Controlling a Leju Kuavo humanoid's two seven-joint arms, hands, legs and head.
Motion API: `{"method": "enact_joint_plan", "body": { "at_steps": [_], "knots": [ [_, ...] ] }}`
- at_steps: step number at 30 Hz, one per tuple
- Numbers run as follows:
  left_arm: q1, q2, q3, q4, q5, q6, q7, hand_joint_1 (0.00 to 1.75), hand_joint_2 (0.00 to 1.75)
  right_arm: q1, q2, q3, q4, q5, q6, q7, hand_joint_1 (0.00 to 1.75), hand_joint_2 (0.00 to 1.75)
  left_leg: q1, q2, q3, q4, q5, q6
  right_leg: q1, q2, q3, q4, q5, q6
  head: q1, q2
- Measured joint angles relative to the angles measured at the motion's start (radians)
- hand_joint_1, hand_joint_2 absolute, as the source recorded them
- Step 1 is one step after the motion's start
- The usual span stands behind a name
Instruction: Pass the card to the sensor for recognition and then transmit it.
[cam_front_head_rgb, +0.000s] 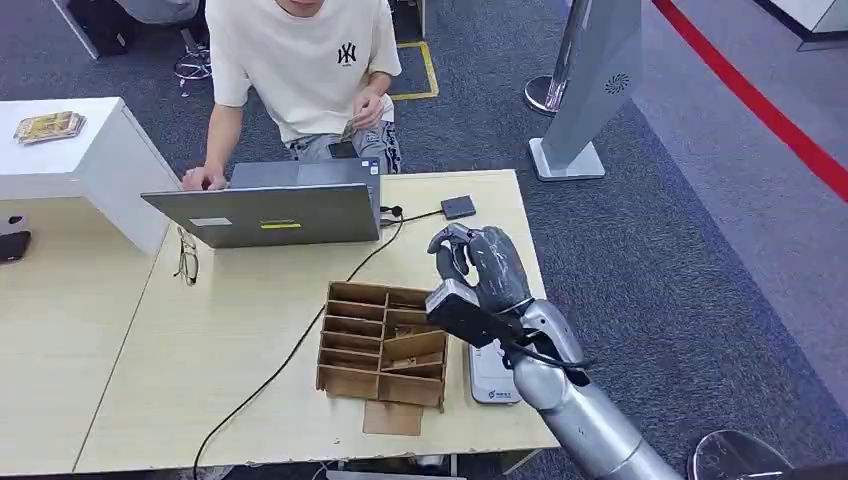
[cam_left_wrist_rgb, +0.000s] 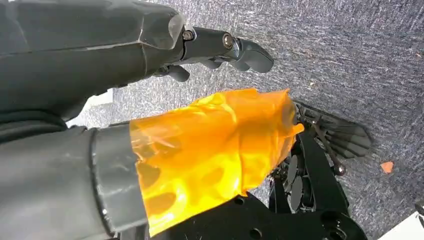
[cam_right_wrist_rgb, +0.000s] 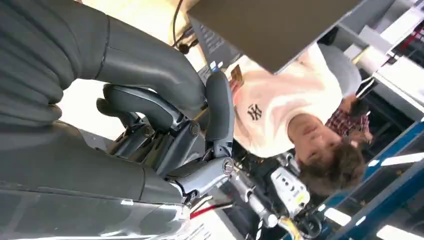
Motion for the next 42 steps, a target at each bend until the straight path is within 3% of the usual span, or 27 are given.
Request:
{"method": "enact_joint_plan", "body": {
  "at_steps": [8,9,13,16,17,20,42],
  "knots": [
    [-0.002,0.001,0.008,0.000,-0.007,0.001,-0.006,0.00,0.00,0.000,0.000,0.011,-0.005,-0.069,0.074,-0.034,1.31,1.75,0.000,0.000,0.000,0.000,0.000,0.000,0.000,0.000,0.000,0.000,0.000,0.000,0.000,0.000],
    [-0.003,0.002,0.009,0.000,-0.009,0.002,-0.010,0.00,0.00,0.000,0.000,0.018,-0.005,-0.085,0.089,-0.042,1.20,1.75,0.000,0.000,0.000,0.000,0.000,0.000,0.000,0.000,0.000,0.000,0.000,0.000,0.000,0.000],
    [-0.005,0.008,0.011,0.001,-0.010,0.006,-0.013,0.00,0.00,0.000,0.000,0.039,-0.010,-0.109,0.118,-0.045,1.20,1.75,0.000,0.000,0.000,0.000,0.000,0.000,0.000,0.000,0.000,0.000,0.000,0.000,0.000,0.000],
    [-0.005,0.010,0.014,0.002,-0.012,0.011,-0.013,0.00,0.00,0.001,0.000,0.048,-0.011,-0.114,0.121,-0.045,0.73,1.75,0.000,0.000,0.000,0.000,0.000,0.000,0.000,0.000,0.000,0.000,0.000,0.000,0.000,0.000],
    [-0.005,0.010,0.015,0.002,-0.012,0.012,-0.013,0.00,0.00,0.001,0.000,0.051,-0.012,-0.113,0.122,-0.045,0.77,1.75,0.000,0.000,0.000,0.000,0.000,0.000,0.000,0.000,0.000,0.000,0.000,0.000,0.000,0.000],
    [-0.005,0.011,0.016,0.003,-0.013,0.013,-0.014,0.00,0.00,0.000,0.000,0.063,-0.015,-0.109,0.135,-0.044,0.63,1.75,0.000,0.000,0.000,0.000,0.000,0.000,0.000,0.000,0.000,0.000,0.000,0.000,0.000,0.000],
    [-0.018,0.054,0.016,0.087,-0.031,0.058,-0.040,0.00,0.00,-0.051,0.000,0.320,-0.012,-0.064,0.213,-0.029,0.89,1.75,0.000,0.000,0.000,0.000,0.000,0.000,0.000,0.000,0.000,0.000,0.000,0.000,0.000,0.000]
  ]
}}
